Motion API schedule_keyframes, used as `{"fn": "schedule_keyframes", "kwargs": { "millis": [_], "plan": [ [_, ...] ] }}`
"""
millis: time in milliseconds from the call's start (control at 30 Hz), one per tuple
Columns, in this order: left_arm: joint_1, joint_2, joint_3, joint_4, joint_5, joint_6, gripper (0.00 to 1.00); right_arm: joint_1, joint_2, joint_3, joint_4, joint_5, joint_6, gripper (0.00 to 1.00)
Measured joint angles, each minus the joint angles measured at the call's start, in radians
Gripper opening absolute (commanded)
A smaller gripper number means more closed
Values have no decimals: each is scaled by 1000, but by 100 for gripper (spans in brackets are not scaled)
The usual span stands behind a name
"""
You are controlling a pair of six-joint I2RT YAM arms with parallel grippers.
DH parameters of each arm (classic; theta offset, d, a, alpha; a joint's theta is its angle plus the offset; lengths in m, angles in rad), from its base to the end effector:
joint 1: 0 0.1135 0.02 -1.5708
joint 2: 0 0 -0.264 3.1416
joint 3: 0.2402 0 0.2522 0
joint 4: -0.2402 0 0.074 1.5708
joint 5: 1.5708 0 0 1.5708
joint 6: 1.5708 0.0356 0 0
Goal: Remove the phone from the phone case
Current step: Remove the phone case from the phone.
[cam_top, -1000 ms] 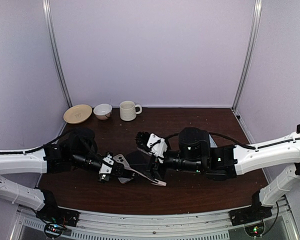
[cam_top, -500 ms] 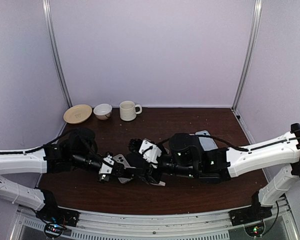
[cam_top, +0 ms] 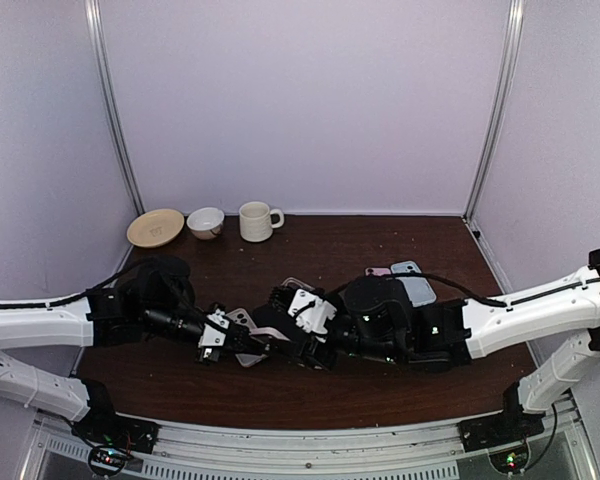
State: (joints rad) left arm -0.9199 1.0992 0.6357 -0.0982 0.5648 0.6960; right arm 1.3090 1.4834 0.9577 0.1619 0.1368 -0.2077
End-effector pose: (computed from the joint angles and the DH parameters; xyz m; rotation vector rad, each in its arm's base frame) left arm 0.1267 -0.1978 0.2374 1.7453 1.2042 -0.7329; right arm 0.0930 0.3282 0.2666 -1.2914 1.4989 0.5974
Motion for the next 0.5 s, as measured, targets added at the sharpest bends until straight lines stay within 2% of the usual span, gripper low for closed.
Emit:
{"fn": "schedule_keyframes", "kwargs": {
  "millis": [267,500],
  "plan": [
    [0,-15,-2,0,-16,0,0,0,-54,-75,-16,7,58,71],
    [0,-32,-15,2,-31,-1,0,0,-72,-121,-46,76,84,72]
  ]
}}
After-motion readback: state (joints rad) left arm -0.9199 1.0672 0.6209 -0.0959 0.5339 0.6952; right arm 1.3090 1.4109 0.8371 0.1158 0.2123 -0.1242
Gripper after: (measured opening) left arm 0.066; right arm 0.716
